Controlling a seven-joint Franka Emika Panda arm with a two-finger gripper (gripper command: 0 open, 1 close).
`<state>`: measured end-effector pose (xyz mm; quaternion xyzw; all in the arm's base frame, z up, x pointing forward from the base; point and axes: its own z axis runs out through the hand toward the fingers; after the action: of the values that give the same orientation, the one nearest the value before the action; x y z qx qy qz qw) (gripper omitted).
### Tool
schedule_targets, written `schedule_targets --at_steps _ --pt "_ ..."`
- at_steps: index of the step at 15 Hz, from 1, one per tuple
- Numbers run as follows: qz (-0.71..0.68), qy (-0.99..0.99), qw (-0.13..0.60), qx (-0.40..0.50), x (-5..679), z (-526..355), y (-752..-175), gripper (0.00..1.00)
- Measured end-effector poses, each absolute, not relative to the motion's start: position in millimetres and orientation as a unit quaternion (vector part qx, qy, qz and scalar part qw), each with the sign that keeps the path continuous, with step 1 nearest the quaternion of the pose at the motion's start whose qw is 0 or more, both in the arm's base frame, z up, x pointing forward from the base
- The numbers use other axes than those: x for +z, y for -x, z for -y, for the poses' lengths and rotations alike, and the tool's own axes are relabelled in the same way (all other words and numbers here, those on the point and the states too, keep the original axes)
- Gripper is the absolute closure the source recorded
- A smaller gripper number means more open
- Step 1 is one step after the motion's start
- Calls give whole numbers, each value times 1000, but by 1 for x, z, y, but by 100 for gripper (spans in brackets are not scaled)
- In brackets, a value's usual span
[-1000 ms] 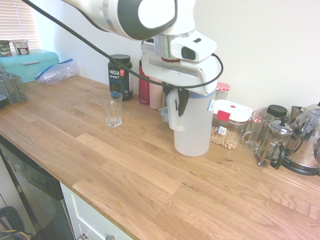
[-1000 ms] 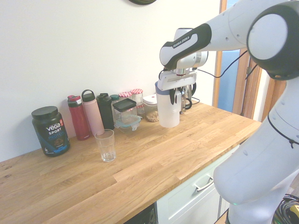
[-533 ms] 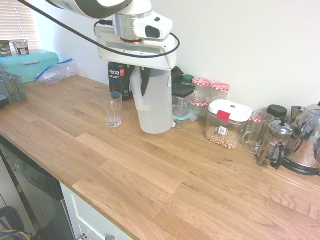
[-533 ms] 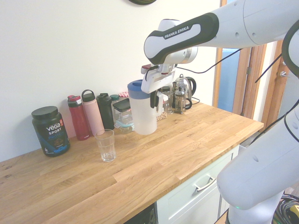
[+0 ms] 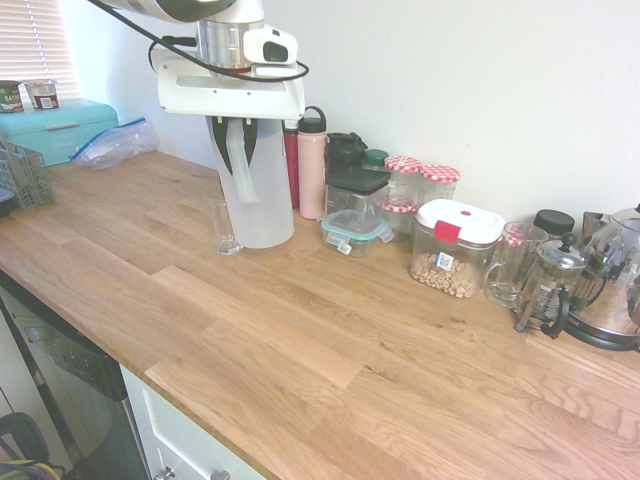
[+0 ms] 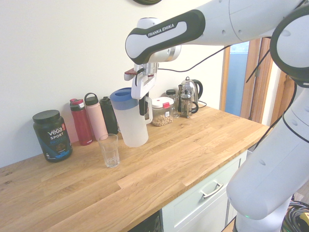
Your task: Pour me some water
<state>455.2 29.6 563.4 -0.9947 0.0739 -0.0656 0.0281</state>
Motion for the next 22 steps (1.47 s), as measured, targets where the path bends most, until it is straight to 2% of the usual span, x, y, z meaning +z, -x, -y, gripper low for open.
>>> schedule_targets --at_steps 9,16,22 --pt "-9 998 -55 41 539 -74 -480 100" --pt "12 992 -125 30 541 -103 -478 100" --pt "-1 985 -173 23 543 -121 -526 100"
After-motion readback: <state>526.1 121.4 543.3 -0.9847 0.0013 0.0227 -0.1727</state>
